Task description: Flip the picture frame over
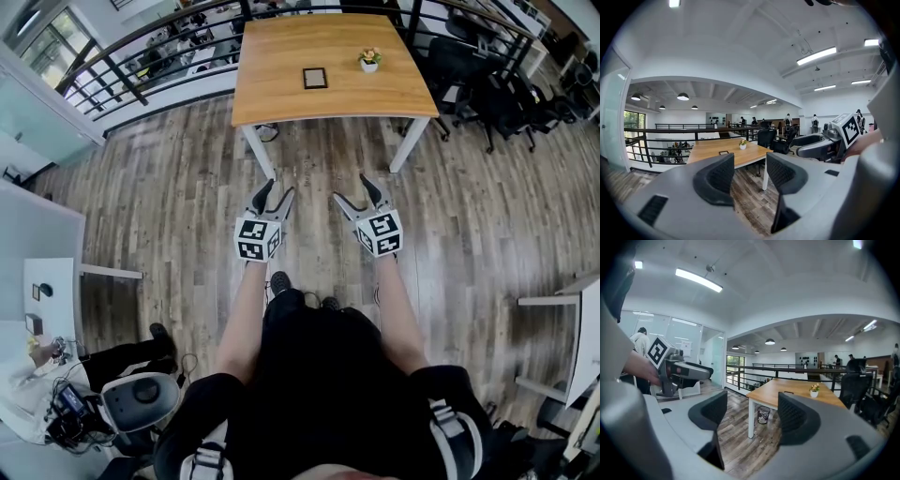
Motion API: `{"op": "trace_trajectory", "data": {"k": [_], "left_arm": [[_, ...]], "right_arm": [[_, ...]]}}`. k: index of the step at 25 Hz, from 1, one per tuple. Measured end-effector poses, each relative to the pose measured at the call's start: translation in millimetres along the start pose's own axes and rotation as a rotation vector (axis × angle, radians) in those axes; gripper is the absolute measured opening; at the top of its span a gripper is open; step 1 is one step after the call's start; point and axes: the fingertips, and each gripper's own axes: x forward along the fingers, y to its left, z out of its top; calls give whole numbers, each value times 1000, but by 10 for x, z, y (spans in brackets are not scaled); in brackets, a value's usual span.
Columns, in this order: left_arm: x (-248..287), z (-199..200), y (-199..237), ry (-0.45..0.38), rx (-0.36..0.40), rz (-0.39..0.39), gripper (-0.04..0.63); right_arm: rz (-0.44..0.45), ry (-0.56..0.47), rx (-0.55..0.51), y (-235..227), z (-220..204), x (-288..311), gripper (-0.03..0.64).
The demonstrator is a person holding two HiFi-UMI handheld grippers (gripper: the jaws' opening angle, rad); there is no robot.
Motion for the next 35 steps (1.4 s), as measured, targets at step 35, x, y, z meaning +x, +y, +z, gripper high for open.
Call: {"op": "trace_trajectory", "data": {"k": [35], "left_arm": [[1402, -5, 1767, 17, -70, -112, 219]], "right_arm": [[-129, 72, 63, -574, 152, 1972, 319]]}}
